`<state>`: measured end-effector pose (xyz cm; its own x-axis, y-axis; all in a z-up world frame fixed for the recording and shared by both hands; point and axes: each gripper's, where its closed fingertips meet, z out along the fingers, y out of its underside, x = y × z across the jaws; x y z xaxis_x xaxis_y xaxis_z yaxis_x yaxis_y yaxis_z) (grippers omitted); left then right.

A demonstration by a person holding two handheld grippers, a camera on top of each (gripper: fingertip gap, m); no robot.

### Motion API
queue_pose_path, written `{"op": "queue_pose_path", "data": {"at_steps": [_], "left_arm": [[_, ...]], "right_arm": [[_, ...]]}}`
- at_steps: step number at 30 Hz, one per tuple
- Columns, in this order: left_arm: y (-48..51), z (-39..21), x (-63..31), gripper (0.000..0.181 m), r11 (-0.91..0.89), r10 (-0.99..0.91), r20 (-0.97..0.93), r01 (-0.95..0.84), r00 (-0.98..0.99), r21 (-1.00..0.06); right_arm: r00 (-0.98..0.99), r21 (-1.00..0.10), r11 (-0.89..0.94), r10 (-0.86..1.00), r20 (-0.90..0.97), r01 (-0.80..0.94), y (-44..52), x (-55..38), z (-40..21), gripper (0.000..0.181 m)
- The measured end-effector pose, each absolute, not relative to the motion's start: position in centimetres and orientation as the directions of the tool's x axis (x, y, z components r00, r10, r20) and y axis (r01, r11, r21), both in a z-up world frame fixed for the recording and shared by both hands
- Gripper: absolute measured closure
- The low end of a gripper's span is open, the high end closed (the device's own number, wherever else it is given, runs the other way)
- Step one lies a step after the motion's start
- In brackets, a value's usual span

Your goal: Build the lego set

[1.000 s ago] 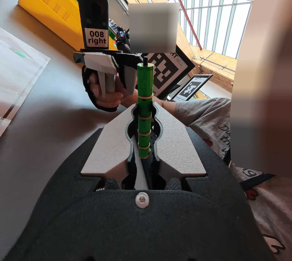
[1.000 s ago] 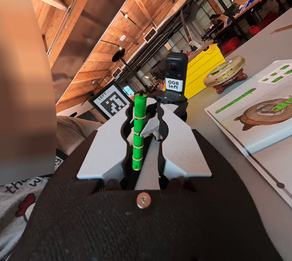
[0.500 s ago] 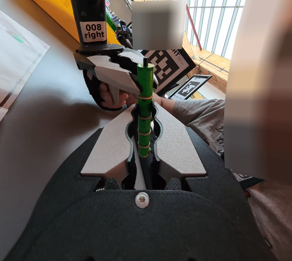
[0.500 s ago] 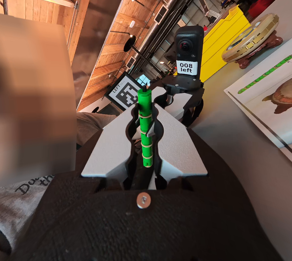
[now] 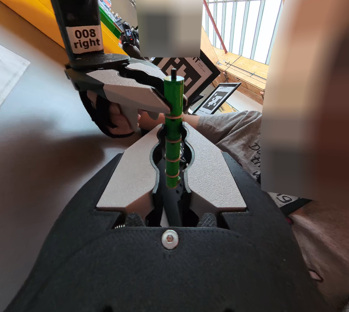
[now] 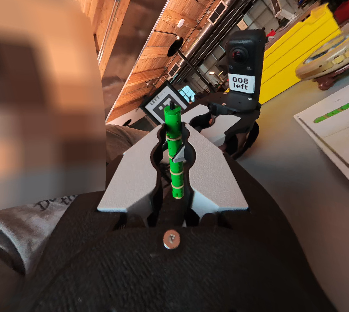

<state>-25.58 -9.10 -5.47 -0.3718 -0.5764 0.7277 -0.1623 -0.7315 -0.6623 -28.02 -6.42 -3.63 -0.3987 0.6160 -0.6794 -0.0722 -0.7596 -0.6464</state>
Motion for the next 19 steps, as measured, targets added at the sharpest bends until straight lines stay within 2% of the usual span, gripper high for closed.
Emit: {"op": "queue_pose_path", "data": {"at_steps": [1,4,7,17,19], "left_arm": [[-9.0,-5.4,-25.6,0.167,-0.720,-0.594,0.716,-0.155,-0.366,-0.676],[-9.1,-5.2,-25.6,0.167,-0.667,-0.660,0.662,-0.128,-0.356,-0.734],[-9.3,-4.9,-25.6,0.167,-0.616,-0.712,0.608,-0.104,-0.351,-0.781],[-9.0,-4.4,-25.9,0.166,-0.649,-0.685,0.623,-0.071,-0.377,-0.757],[-8.6,-4.2,-26.0,0.159,-0.670,-0.672,0.638,-0.056,-0.377,-0.740]], "right_arm": [[-0.386,-0.677,-0.731,0.649,-0.656,-0.080,-6.5,-27.9,-3.5,0.166],[-0.351,-0.756,-0.646,0.735,-0.580,-0.104,-6.8,-27.7,-3.2,0.166],[-0.344,-0.785,-0.608,0.766,-0.542,-0.116,-7.2,-27.7,-2.8,0.166],[-0.339,-0.750,-0.646,0.743,-0.577,-0.139,-6.7,-27.6,-2.4,0.166],[-0.340,-0.719,-0.678,0.720,-0.606,-0.154,-6.1,-27.3,-2.2,0.166]]}}
